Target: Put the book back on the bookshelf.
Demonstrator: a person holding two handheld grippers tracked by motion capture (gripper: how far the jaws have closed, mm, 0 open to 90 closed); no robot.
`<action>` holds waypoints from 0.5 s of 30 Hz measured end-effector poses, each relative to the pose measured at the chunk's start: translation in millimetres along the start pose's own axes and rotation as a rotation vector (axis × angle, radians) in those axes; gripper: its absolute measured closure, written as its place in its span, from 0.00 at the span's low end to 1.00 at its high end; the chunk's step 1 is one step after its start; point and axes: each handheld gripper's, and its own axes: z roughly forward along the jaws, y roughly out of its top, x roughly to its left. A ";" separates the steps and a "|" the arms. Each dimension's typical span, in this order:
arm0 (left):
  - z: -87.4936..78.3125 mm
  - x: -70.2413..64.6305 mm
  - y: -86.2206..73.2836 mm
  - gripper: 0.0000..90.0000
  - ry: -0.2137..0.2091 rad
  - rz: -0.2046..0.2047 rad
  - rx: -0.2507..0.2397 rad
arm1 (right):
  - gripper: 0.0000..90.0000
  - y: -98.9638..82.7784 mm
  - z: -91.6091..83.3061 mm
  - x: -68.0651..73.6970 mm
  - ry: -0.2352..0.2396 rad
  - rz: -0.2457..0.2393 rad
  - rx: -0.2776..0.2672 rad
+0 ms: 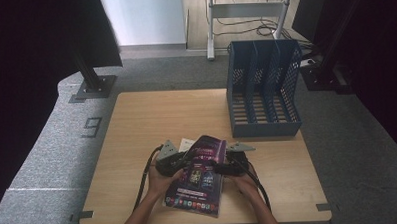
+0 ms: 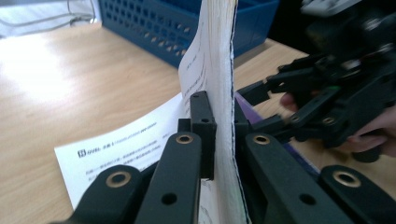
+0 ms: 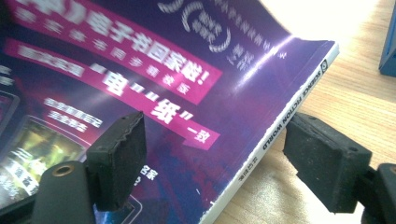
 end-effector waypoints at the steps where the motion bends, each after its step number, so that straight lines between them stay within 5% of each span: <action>1: 1.5 1.3 -1.5 0.97 0.002 -0.007 0.006 | 0.25 -0.1 0.6 0.5 -0.004 0.003 0.006; 15: 16.9 11.9 -14.3 0.97 0.032 -0.043 0.094 | 0.25 1.0 12.0 1.2 -0.018 0.000 0.061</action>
